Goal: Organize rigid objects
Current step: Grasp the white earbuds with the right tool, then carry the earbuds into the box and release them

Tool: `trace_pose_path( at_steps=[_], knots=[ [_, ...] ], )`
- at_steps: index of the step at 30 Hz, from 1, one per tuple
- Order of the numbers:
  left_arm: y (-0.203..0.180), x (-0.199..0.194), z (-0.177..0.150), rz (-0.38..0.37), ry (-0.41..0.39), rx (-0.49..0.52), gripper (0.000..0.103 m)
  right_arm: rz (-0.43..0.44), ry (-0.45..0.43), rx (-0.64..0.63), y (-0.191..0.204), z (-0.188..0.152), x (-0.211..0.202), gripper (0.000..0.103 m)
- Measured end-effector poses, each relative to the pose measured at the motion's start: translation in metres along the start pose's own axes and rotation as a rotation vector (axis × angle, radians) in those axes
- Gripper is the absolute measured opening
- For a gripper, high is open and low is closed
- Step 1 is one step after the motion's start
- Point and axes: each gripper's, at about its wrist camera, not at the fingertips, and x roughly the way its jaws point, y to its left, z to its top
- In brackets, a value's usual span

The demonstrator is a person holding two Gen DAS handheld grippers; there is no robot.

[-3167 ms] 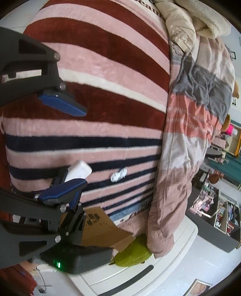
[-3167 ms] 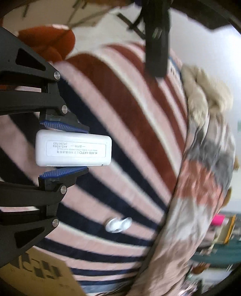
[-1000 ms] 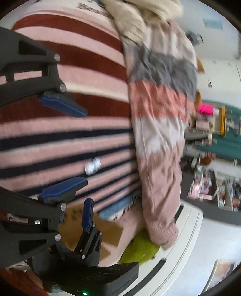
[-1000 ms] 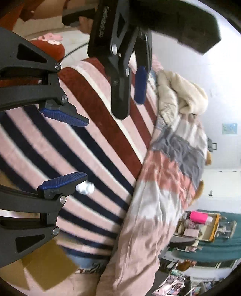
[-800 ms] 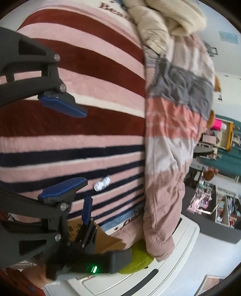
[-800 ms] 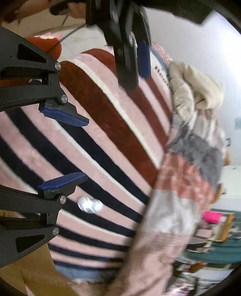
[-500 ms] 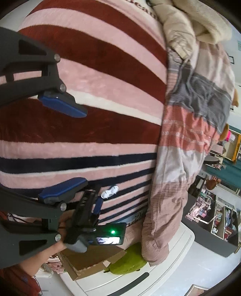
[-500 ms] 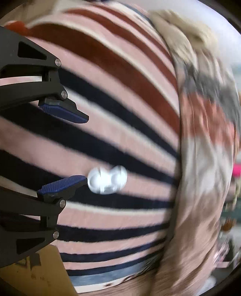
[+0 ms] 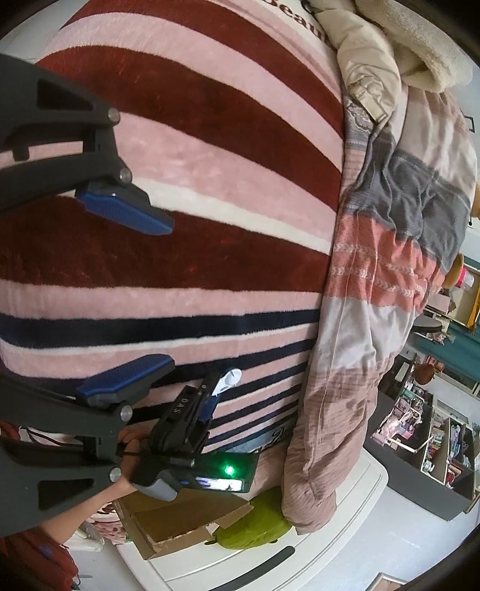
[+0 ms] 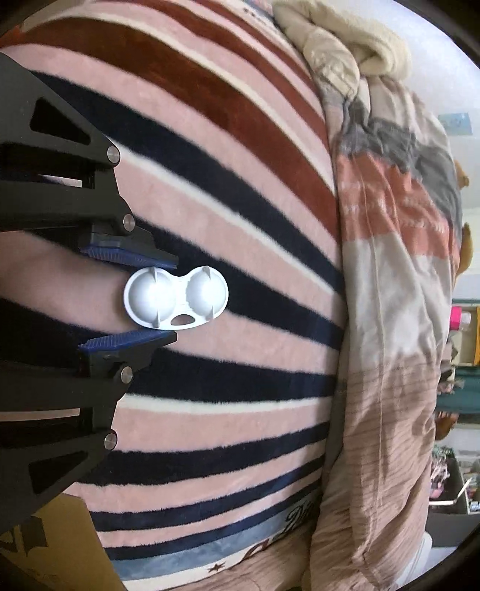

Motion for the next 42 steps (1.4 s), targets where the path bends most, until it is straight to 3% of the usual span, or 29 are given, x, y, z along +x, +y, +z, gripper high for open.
trace_pose_path(
  at_steps=[7,11,15,19,22,29,36,39,42],
  knots=[
    [-0.035,-0.016,0.007,-0.039,-0.024,0.048,0.064,0.226,-0.046,-0.17,0.039,-0.007,-0.063,0.028],
    [-0.068,-0.023,0.011,-0.085,-0.036,0.105,0.063,0.357,-0.151,-0.325,0.057,-0.014,-0.12,0.028],
    [-0.104,-0.031,0.018,-0.163,-0.056,0.151,0.053,0.44,-0.202,-0.359,0.053,-0.015,-0.161,0.028],
    [-0.145,-0.031,0.029,-0.226,-0.065,0.207,0.037,0.433,-0.262,-0.365,0.032,-0.013,-0.193,0.028],
    [-0.18,-0.023,0.036,-0.239,-0.056,0.259,0.032,0.412,-0.283,-0.344,0.006,-0.011,-0.205,0.028],
    [-0.261,0.015,0.04,-0.298,0.024,0.382,0.032,0.337,-0.265,-0.238,-0.07,-0.014,-0.217,0.028],
    [-0.313,0.051,0.034,-0.352,0.118,0.454,0.032,0.219,-0.202,-0.159,-0.132,-0.028,-0.219,0.028],
    [-0.326,0.06,0.031,-0.345,0.139,0.478,0.033,0.181,-0.19,-0.134,-0.15,-0.034,-0.221,0.028],
    [-0.33,0.062,0.03,-0.328,0.14,0.475,0.054,0.17,-0.169,-0.111,-0.162,-0.037,-0.22,0.03]
  ],
)
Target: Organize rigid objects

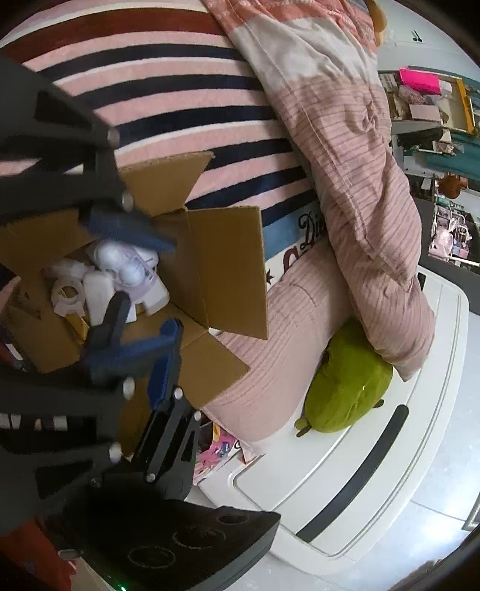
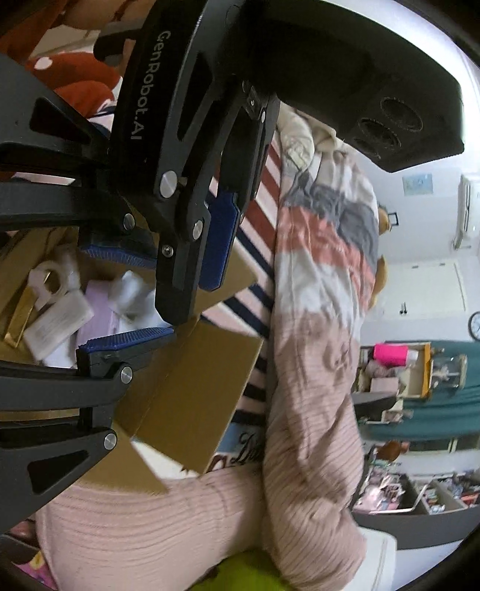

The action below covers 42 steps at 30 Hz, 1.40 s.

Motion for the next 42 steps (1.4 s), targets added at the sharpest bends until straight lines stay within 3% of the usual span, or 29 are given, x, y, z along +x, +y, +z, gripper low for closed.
trace_pose_path(
  at_steps=[2,6,8,16,19,26,34,42],
  knots=[
    [0.001,-0.002,-0.001,0.013,-0.007,-0.003,0.063,-0.01,0.007,0.006,-0.004,-0.003,-0.001,0.042],
    [0.003,-0.01,-0.003,0.072,-0.042,-0.012,0.077,-0.018,0.005,0.012,-0.008,-0.005,-0.004,0.05],
    [0.007,-0.021,-0.005,0.123,-0.079,-0.032,0.087,-0.02,0.003,0.012,-0.008,-0.004,-0.004,0.06],
    [0.031,-0.073,-0.024,0.385,-0.21,-0.119,0.091,-0.036,-0.09,-0.008,0.006,0.002,-0.02,0.098],
    [0.04,-0.095,-0.037,0.464,-0.257,-0.152,0.091,-0.013,-0.133,-0.01,0.013,0.006,-0.027,0.098],
    [0.054,-0.127,-0.059,0.526,-0.311,-0.201,0.091,0.076,-0.197,-0.005,0.026,0.012,-0.036,0.1],
    [0.055,-0.131,-0.065,0.554,-0.315,-0.199,0.092,0.05,-0.223,-0.057,0.041,0.017,-0.039,0.1],
    [0.055,-0.133,-0.066,0.554,-0.325,-0.2,0.091,0.077,-0.215,-0.01,0.036,0.018,-0.038,0.1]
  ],
)
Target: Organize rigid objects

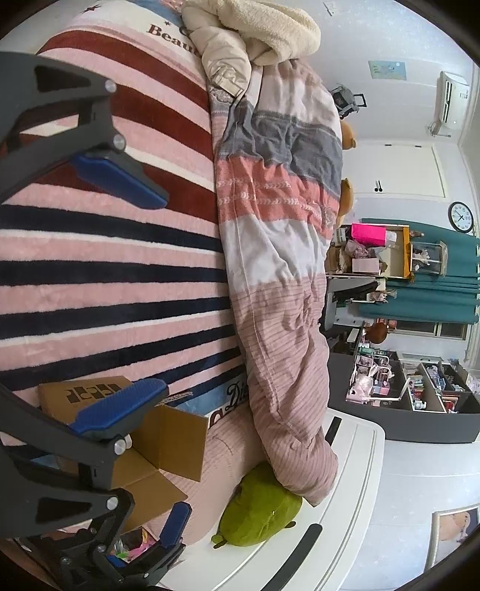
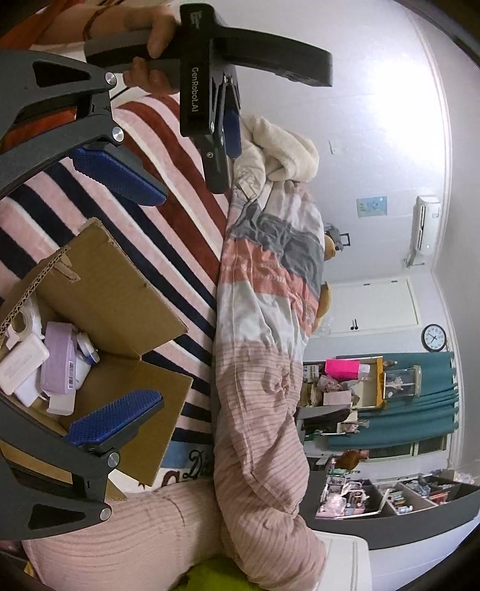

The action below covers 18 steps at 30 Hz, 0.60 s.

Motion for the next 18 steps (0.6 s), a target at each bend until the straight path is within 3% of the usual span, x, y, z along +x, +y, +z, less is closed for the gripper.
trace_pose_path(
  at_steps=[18],
  knots=[
    [0.0015,-0.0032,0.0001,0.031,-0.012,-0.006,0.092,-0.036,-0.002,0.028,-0.0047,-0.0009,-0.0012,0.1]
  ],
)
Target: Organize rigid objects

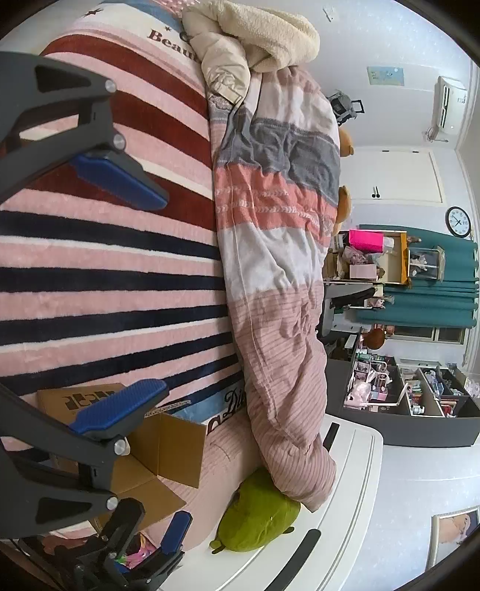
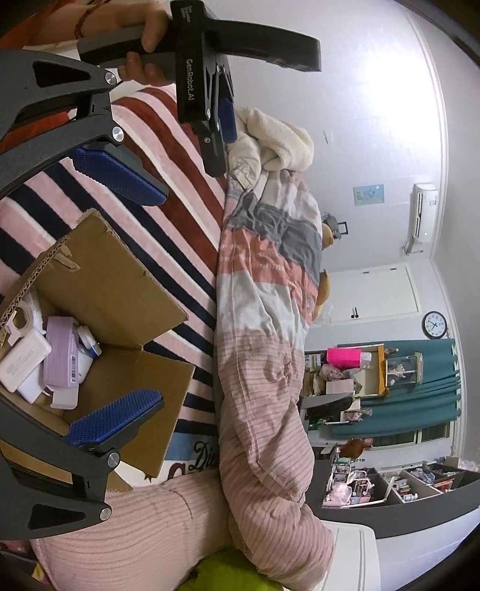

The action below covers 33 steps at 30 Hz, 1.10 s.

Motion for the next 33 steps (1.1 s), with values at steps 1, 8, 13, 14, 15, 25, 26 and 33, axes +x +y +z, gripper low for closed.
trace_pose_path(
  at_steps=[1,8,13,14,15,25,26,33],
  knots=[
    [0.0002,0.0001,0.0001,-0.001,-0.001,0.0,0.092,0.002,0.001,0.003,-0.0002,0.0003,0.0001,0.1],
    [0.0008,-0.0008,-0.0003,0.003,-0.003,-0.001,0.092,-0.005,0.001,0.007,0.0006,0.0012,-0.0003,0.1],
    [0.002,-0.0011,-0.0003,0.003,-0.004,-0.001,0.092,-0.007,0.001,0.009,0.0002,0.0005,-0.0011,0.1],
    [0.0023,-0.0012,-0.0001,0.005,-0.005,0.0,0.092,-0.007,0.0,0.007,-0.0002,0.0006,-0.0012,0.1],
    [0.0031,-0.0021,-0.0001,0.008,-0.006,-0.002,0.092,-0.009,0.0,0.006,0.0005,0.0005,-0.0015,0.1],
    [0.0062,-0.0034,0.0006,0.022,-0.01,-0.003,0.092,-0.01,-0.001,0.007,-0.0015,0.0008,-0.0016,0.1],
    [0.006,-0.0035,0.0005,0.023,-0.01,-0.003,0.092,-0.01,-0.003,0.007,-0.0019,0.0009,-0.0017,0.1],
    [0.0076,-0.0031,0.0005,0.026,-0.011,-0.004,0.092,-0.028,-0.027,0.023,0.0068,0.0035,-0.0084,0.1]
  ],
)
